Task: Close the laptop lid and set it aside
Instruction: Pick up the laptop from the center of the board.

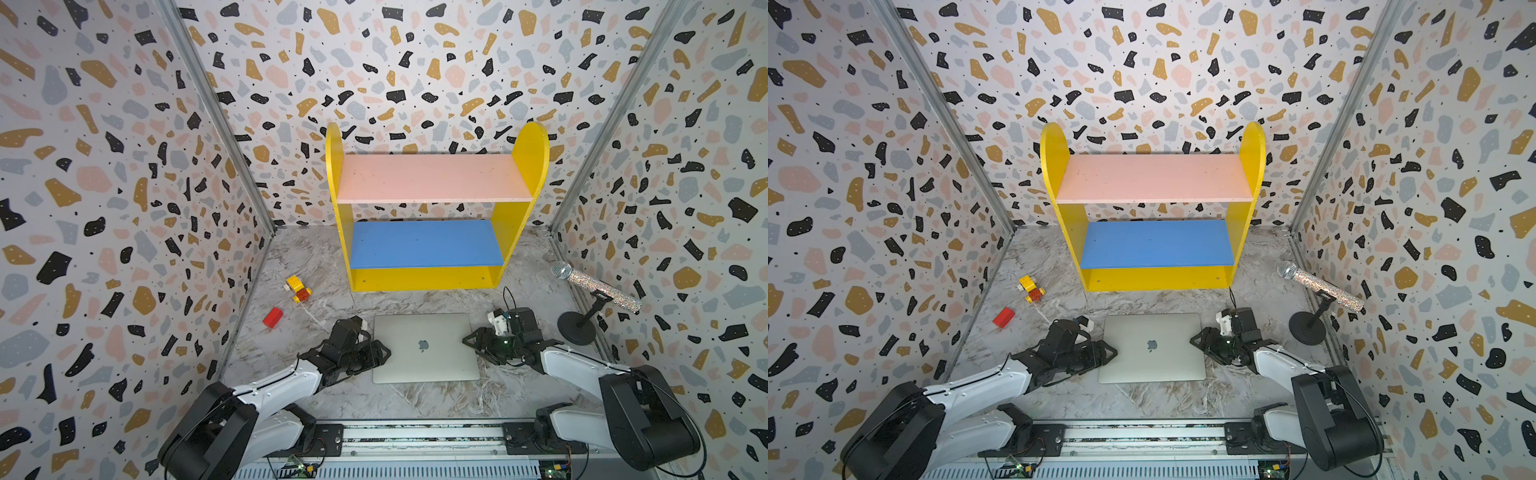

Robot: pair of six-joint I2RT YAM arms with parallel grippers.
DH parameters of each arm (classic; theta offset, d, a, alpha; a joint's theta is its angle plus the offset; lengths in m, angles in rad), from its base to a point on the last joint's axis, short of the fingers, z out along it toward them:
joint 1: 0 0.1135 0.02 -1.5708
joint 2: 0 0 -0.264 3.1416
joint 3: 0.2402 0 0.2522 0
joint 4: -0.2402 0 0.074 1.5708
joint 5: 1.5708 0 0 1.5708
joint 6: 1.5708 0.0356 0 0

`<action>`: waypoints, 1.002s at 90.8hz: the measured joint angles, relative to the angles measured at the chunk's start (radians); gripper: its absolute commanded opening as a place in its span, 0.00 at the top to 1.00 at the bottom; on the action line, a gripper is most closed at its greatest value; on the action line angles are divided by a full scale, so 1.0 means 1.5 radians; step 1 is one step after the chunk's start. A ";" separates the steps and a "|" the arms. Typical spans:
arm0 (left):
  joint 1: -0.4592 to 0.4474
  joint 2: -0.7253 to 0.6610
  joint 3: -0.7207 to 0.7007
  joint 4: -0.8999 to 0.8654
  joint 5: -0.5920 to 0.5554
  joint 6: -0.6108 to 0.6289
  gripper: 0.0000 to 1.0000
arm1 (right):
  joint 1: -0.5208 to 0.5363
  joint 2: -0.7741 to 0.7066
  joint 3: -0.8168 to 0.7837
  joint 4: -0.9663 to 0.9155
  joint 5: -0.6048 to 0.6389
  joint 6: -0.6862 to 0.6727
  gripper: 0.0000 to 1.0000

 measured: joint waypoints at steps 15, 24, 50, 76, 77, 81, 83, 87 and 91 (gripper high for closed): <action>0.004 -0.018 -0.016 0.014 0.003 -0.001 0.40 | -0.001 -0.031 -0.026 0.022 -0.002 0.023 0.36; 0.006 -0.031 -0.024 0.013 0.010 -0.001 0.42 | -0.001 -0.060 -0.035 0.020 -0.006 0.036 0.36; 0.007 -0.053 -0.055 0.043 0.056 -0.021 0.41 | -0.004 -0.094 -0.049 0.099 -0.043 0.095 0.36; 0.006 -0.087 -0.076 0.049 0.120 -0.050 0.46 | -0.002 -0.107 -0.060 0.190 -0.106 0.161 0.37; 0.006 -0.091 -0.076 0.047 0.120 -0.051 0.47 | -0.002 -0.109 -0.060 0.191 -0.107 0.161 0.37; 0.006 -0.106 -0.077 0.040 0.124 -0.053 0.49 | -0.002 -0.116 -0.060 0.196 -0.111 0.167 0.38; 0.006 -0.114 -0.077 0.037 0.126 -0.055 0.50 | -0.002 -0.120 -0.060 0.197 -0.112 0.169 0.38; 0.006 -0.129 -0.077 0.032 0.129 -0.060 0.52 | -0.002 -0.127 -0.060 0.197 -0.114 0.174 0.40; 0.008 -0.144 -0.077 0.024 0.130 -0.066 0.54 | -0.002 -0.132 -0.060 0.197 -0.114 0.180 0.42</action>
